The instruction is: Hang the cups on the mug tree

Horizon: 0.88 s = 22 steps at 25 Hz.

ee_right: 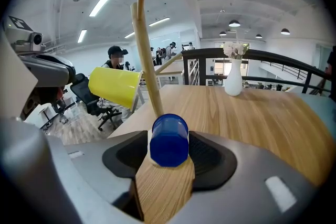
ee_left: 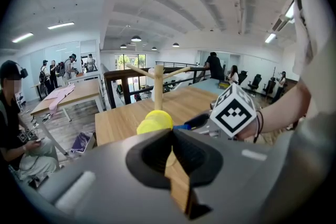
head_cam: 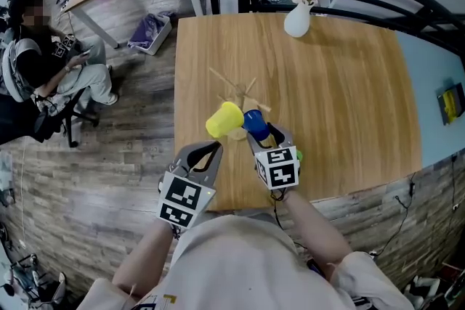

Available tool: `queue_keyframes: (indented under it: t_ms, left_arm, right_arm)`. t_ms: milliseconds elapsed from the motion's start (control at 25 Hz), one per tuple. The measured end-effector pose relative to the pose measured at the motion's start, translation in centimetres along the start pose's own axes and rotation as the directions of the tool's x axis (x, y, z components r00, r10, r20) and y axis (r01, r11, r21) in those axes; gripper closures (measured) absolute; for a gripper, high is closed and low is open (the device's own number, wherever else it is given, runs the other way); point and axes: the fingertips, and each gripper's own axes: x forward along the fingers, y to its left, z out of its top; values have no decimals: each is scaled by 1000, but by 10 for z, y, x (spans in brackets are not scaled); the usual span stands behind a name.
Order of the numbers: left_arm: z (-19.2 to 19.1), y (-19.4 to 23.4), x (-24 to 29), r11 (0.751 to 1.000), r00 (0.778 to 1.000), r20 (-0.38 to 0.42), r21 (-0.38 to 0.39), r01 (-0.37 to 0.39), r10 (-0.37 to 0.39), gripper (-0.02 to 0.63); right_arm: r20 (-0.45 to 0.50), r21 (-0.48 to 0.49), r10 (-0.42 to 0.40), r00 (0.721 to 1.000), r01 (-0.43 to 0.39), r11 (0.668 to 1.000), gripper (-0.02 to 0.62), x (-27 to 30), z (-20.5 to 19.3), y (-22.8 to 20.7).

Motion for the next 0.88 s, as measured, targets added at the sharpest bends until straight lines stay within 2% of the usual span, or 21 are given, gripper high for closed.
queue_keyframes:
  t_ms: [440, 800, 880]
  left_arm:
    - [0, -3, -5, 1000, 1000, 10, 7, 2, -2, 603]
    - [18, -17, -13, 999, 997, 67, 27, 22, -23, 603]
    - [21, -19, -18, 999, 998, 66, 36, 20, -22, 603]
  right_arm:
    - [-7, 5, -16, 1000, 16, 1000, 336, -13, -2, -5]
    - [100, 29, -22, 995, 19, 999, 345, -60, 29, 1]
    - [122, 23, -15, 992, 12, 1000, 383, -75, 38, 4]
